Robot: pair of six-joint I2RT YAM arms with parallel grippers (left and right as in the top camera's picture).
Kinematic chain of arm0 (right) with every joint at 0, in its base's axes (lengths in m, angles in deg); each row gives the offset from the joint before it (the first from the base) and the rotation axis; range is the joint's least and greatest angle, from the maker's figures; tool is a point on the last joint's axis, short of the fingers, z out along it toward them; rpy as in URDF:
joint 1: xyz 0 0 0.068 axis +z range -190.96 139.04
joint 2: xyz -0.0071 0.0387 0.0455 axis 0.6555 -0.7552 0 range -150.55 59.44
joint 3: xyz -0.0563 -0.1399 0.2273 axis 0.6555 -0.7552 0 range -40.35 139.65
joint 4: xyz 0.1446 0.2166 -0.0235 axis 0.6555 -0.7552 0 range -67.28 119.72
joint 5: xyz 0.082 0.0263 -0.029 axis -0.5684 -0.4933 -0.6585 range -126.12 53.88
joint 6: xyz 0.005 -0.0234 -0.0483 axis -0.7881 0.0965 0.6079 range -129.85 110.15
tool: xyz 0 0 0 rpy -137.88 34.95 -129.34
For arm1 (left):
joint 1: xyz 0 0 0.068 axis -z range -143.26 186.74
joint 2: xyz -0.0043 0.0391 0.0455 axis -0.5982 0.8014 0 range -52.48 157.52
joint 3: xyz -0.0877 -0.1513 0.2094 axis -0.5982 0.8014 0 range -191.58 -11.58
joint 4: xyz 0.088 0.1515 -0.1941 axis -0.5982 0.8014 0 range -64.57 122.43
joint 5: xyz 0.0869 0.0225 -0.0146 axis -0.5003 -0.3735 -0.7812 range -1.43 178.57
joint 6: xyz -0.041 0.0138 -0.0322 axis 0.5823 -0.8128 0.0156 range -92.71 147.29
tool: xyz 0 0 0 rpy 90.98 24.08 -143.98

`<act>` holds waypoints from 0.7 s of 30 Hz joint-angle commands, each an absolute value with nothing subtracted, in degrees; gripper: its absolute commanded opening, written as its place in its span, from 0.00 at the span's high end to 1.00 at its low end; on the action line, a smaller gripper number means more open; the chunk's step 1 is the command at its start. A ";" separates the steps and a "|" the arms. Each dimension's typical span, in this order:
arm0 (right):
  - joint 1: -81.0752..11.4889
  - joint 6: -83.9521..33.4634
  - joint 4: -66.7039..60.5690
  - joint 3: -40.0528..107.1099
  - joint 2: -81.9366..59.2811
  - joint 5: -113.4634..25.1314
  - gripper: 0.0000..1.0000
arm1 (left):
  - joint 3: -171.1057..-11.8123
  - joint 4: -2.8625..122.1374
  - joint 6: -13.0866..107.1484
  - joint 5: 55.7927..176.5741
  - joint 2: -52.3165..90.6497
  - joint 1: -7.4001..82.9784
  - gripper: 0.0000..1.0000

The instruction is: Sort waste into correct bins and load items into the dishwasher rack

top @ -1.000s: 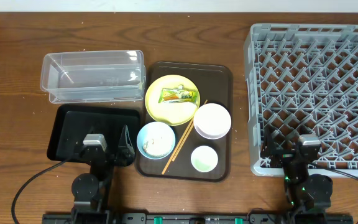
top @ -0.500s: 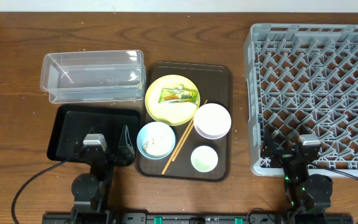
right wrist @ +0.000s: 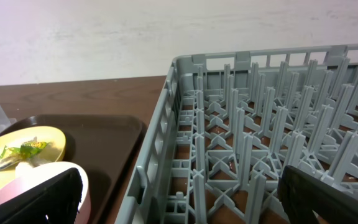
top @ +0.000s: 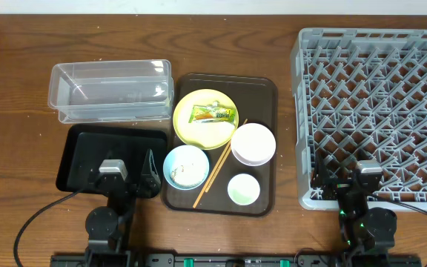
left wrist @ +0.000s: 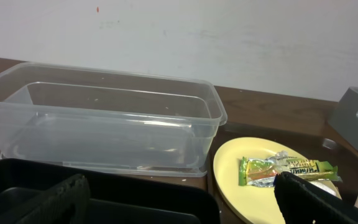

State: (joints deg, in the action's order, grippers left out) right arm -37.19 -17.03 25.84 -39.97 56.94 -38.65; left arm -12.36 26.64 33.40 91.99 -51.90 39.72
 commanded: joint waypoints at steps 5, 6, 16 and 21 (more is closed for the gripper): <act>-37.56 -17.49 25.60 -39.64 56.92 -37.82 0.01 | -12.10 29.57 32.94 91.94 -52.12 39.33 0.03; -37.56 -17.49 25.60 -39.29 56.92 -37.79 0.01 | -12.56 30.25 32.99 91.94 -51.90 39.33 0.03; -37.56 -17.49 20.24 -32.05 53.16 -37.07 0.01 | -22.96 40.61 33.75 91.94 -41.80 39.31 0.03; -37.56 -17.49 13.84 -24.60 46.04 -36.72 0.01 | -32.90 46.99 33.80 92.51 -30.66 39.33 0.03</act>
